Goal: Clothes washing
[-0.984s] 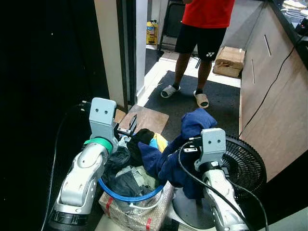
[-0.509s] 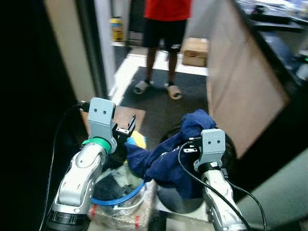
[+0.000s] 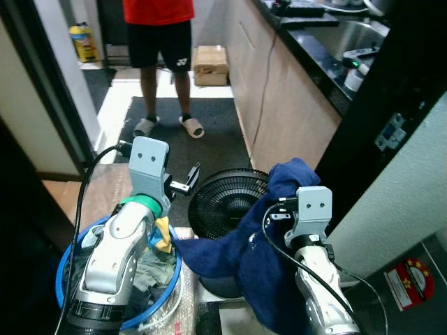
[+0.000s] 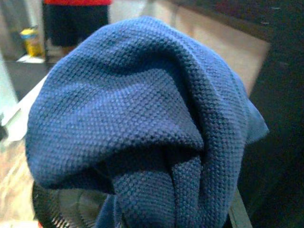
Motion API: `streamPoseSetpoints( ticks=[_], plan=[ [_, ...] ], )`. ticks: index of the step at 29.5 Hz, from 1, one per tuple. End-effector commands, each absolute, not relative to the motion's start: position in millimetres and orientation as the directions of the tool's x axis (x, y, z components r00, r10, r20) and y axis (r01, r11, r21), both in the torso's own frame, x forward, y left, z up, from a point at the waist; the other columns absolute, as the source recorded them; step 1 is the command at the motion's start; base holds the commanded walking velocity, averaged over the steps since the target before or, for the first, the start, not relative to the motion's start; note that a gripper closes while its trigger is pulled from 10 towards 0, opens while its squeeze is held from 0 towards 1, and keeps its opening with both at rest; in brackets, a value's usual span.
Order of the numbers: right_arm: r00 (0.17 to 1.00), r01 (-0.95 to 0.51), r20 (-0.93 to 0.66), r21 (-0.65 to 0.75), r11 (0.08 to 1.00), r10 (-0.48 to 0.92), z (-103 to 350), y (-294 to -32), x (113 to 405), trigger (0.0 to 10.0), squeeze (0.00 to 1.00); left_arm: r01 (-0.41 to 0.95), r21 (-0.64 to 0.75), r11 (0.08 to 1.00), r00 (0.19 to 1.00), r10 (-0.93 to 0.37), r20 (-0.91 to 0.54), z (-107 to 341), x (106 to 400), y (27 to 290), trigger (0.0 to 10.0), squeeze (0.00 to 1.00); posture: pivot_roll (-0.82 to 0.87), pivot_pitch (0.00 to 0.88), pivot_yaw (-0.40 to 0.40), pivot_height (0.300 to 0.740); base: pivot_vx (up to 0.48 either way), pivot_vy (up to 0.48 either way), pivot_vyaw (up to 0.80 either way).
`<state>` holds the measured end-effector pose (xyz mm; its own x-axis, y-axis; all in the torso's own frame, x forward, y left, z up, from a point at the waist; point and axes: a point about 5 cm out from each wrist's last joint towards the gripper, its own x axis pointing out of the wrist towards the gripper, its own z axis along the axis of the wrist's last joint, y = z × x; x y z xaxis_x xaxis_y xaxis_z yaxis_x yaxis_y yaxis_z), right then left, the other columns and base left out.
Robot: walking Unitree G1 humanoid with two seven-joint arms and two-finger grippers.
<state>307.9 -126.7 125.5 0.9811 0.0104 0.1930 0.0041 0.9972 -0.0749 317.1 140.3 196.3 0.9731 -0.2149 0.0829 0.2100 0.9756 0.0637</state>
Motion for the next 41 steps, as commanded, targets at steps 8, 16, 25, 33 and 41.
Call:
streamPoseSetpoints(
  ticks=[8, 16, 25, 33, 41],
  plan=[
    [0.974, 0.036, 0.225, -0.054, 0.998, -0.023, 132, -131, 309, 10.0, 0.0, 0.232, 0.07, 0.97, 0.969, -0.237, 0.071, 195, 320, 137, 10.0, 0.0, 0.08, 0.0, 0.071, 0.733, 0.0, 0.0, -0.8],
    [0.974, 0.04, 0.227, -0.054, 0.998, -0.027, 132, -131, 308, 10.0, 0.0, 0.238, 0.07, 0.969, 0.967, -0.243, 0.071, 196, 320, 136, 10.0, 0.0, 0.08, 0.0, 0.073, 0.733, 0.0, 0.0, -0.8],
    [0.961, 0.045, 0.276, -0.051, 0.998, -0.029, 146, -131, 309, 10.0, 0.0, 0.242, 0.073, 0.968, 0.965, -0.247, 0.085, 200, 321, 134, 10.0, 0.0, 0.08, 0.0, 0.074, 0.733, 0.0, 0.0, -0.8],
    [0.879, 0.072, 0.476, -0.096, 0.993, -0.018, 199, -132, 313, 10.0, 0.0, 0.25, 0.109, 0.962, 0.928, -0.27, 0.256, 249, 324, 137, 10.0, 0.0, 0.08, 0.0, 0.078, 0.733, 0.0, 0.0, -0.8],
    [0.737, 0.167, 0.676, -0.188, 0.968, 0.004, 262, -133, 312, 10.0, 0.0, 0.279, 0.075, 0.957, 0.858, -0.284, 0.428, 307, 321, 135, 10.0, 0.0, 0.1, 0.0, 0.078, 0.733, 0.0, 0.0, -0.8]
  ],
)
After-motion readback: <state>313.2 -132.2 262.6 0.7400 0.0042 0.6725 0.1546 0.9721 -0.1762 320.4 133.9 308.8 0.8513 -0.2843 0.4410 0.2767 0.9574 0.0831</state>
